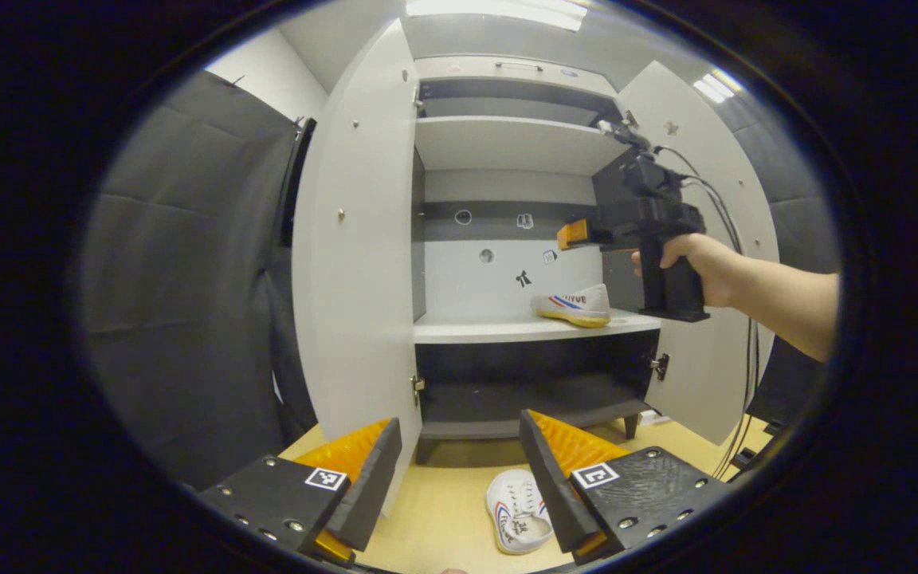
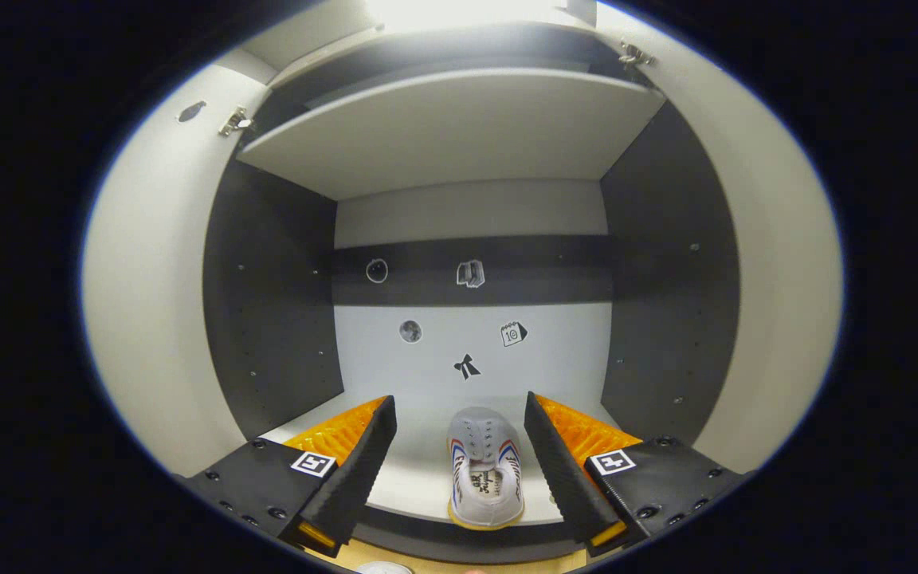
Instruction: Grab one shoe with the right hand and put it into the shoe cabinet, grab the other shoe with the left hand and put it into the shoe cabinet; then close the right door with the right hand and the left door with the left hand.
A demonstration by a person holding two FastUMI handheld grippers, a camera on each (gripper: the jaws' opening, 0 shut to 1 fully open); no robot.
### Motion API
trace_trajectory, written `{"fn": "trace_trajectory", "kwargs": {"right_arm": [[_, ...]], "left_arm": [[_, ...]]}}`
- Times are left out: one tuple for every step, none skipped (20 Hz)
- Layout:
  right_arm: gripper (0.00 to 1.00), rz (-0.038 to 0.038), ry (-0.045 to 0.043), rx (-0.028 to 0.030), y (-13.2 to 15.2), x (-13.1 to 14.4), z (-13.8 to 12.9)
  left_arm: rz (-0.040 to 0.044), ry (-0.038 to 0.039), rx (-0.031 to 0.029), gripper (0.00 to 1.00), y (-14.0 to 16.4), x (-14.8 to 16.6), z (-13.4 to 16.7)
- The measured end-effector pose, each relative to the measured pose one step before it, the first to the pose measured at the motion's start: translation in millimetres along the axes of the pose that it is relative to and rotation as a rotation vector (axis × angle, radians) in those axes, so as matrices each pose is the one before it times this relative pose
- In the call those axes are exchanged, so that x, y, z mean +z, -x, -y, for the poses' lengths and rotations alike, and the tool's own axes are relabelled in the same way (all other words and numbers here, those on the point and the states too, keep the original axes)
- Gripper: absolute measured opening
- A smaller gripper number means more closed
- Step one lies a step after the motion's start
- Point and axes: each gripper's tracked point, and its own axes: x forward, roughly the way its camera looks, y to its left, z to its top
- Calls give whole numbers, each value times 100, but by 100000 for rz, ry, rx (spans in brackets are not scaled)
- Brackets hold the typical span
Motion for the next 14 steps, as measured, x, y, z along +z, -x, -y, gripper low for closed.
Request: {"fn": "trace_trajectory", "kwargs": {"right_arm": [[100, 2656, 343, -424, 1801, 420, 246], [100, 1967, 544, -837, 1638, 154, 276], [96, 1148, 819, -632, 1631, -37, 402], [100, 291, 996, -775, 1607, -297, 431], [100, -346, 680, -1308, 1417, -405, 549], [100, -659, 497, -705, 1386, -577, 366], [100, -538, 792, -616, 1334, -513, 387], [100, -641, 843, -1462, 1201, -590, 623], [100, -625, 648, -1387, 1137, -575, 567], [100, -804, 184, -1437, 1138, -570, 424], [100, -737, 129, -1148, 1048, -536, 460], [100, -968, 275, -1576, 930, -495, 550], [100, -1011, 250, -2193, 935, -474, 728], [100, -545, 55, -1870, 884, -371, 613]], "left_arm": [[-1654, -927, -2003, 87, -729, -612, 270], [-1525, -1054, -1872, 87, -724, -508, 193], [-1681, -837, -1828, 87, -654, -489, 165], [-1595, -509, -2001, 87, -435, -653, 276], [-1958, -355, -2000, 87, -553, -804, 411], [-1830, -378, -1961, 87, -757, -678, 397], [-1883, -291, -1869, 87, -732, -882, 386], [-1940, -13, -2033, 87, -567, -863, 478], [-1872, 150, -1957, 88, -585, -836, 381], [-2200, 221, -1720, 88, -693, -878, 362], [-2387, 244, -1252, 88, -677, -1013, 415], [-2424, -129, -607, 87, -591, -969, 259], [-2008, -230, -1014, 87, -560, -926, 295], [-1733, -93, -911, 87, -462, -661, 164]]}}
